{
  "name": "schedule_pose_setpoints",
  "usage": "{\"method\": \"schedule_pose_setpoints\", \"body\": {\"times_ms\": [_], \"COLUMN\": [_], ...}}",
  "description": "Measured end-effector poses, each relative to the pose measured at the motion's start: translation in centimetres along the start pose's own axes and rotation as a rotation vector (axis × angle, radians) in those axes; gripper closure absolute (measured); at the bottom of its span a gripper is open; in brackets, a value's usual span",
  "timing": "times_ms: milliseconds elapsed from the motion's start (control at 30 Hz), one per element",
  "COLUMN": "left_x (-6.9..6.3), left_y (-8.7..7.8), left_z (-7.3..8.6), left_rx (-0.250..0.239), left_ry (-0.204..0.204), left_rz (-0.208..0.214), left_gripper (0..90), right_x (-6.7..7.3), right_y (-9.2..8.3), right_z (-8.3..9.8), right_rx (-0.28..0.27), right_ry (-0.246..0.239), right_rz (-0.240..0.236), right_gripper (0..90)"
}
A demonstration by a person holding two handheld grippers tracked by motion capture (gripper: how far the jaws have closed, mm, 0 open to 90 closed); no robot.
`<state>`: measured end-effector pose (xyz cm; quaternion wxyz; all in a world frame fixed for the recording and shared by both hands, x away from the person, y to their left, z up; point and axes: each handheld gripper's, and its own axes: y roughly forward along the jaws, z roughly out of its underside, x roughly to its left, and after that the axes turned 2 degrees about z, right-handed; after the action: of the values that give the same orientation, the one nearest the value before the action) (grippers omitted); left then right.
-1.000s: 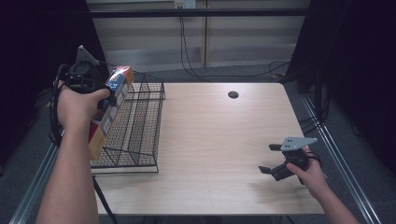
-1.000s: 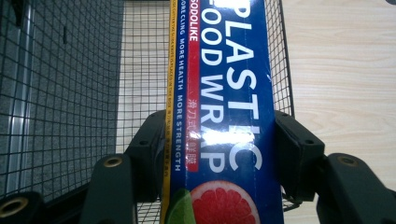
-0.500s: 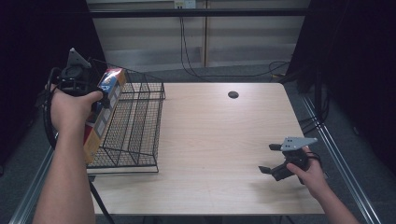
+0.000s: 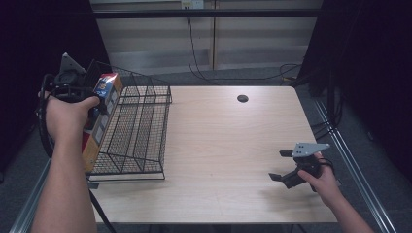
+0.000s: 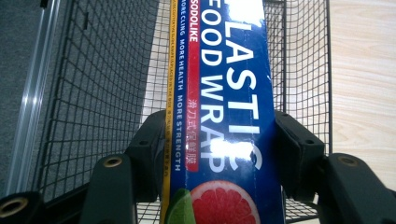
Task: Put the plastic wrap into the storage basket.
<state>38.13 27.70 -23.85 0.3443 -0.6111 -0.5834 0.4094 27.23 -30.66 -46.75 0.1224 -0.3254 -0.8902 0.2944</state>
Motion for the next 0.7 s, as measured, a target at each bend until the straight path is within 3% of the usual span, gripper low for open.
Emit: {"method": "schedule_pose_setpoints", "body": {"times_ms": [700], "left_x": [0.7], "left_y": [2.6], "left_z": [0.0], "left_rx": [0.029], "left_ry": [-0.035], "left_rz": [-0.027], "left_gripper": [42.9], "right_x": [0.0], "right_y": [0.2], "right_z": [0.1], "right_rx": [0.005], "right_ry": [-0.002], "right_rz": [-0.003], "right_gripper": [1.6]}}
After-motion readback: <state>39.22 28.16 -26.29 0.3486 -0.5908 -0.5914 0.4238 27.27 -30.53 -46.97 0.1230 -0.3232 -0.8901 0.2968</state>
